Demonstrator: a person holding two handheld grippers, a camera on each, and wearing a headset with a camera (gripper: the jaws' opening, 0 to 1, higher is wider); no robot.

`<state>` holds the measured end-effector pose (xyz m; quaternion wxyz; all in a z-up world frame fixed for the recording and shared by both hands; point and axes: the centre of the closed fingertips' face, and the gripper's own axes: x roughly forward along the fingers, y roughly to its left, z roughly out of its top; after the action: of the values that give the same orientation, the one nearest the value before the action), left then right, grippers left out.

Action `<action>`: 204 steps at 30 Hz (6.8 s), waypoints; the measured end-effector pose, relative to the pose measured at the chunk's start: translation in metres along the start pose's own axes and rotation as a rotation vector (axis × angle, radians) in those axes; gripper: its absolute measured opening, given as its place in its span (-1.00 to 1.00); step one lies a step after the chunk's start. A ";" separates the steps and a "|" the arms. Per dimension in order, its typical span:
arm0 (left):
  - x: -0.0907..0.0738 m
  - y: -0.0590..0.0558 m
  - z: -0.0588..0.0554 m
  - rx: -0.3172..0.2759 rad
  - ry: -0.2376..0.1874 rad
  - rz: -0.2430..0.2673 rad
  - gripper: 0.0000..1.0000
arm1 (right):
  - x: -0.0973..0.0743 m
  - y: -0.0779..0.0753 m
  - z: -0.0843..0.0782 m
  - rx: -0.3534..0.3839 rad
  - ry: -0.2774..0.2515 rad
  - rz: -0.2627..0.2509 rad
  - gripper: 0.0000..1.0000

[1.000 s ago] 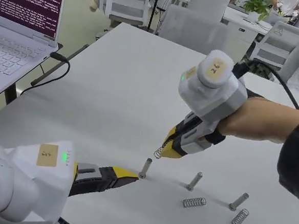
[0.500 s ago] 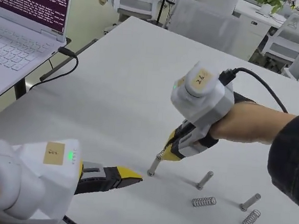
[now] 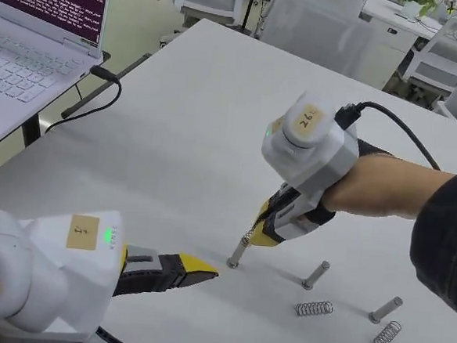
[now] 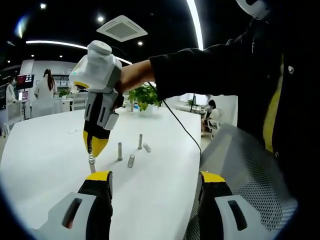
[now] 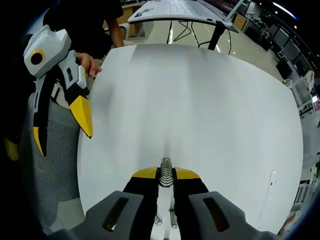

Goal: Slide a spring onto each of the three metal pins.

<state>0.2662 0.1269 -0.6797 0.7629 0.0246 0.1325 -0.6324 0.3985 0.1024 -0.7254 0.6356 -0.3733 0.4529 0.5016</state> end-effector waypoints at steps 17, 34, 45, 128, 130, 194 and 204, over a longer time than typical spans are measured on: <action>0.000 0.005 -0.003 -0.008 0.002 0.006 0.30 | 0.030 -0.001 -0.009 -0.038 0.104 0.002 -0.84; 0.001 0.009 -0.002 -0.015 -0.002 0.015 0.29 | 0.047 -0.006 -0.018 -0.017 0.167 -0.012 -0.83; 0.001 0.010 -0.002 -0.018 -0.002 0.020 0.29 | 0.054 -0.006 -0.023 -0.018 0.178 -0.007 -0.81; 0.028 0.001 0.052 0.004 0.030 0.160 0.29 | -0.163 0.067 -0.135 0.435 -0.669 -0.381 -0.29; 0.031 0.002 0.051 0.000 0.032 0.160 0.29 | -0.164 0.071 -0.140 0.441 -0.668 -0.379 -0.28; 0.169 0.060 -0.047 -0.003 0.262 0.157 -0.65 | -0.152 0.065 -0.207 0.556 -0.707 -0.415 -0.08; 0.172 0.061 -0.057 0.011 0.291 0.171 -0.77 | -0.149 0.068 -0.209 0.560 -0.697 -0.405 -0.09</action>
<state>0.3441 -0.0144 -0.7827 0.7865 0.1313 0.2356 -0.5555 0.2769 -0.1216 -0.6504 0.9101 -0.0784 0.2490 0.3218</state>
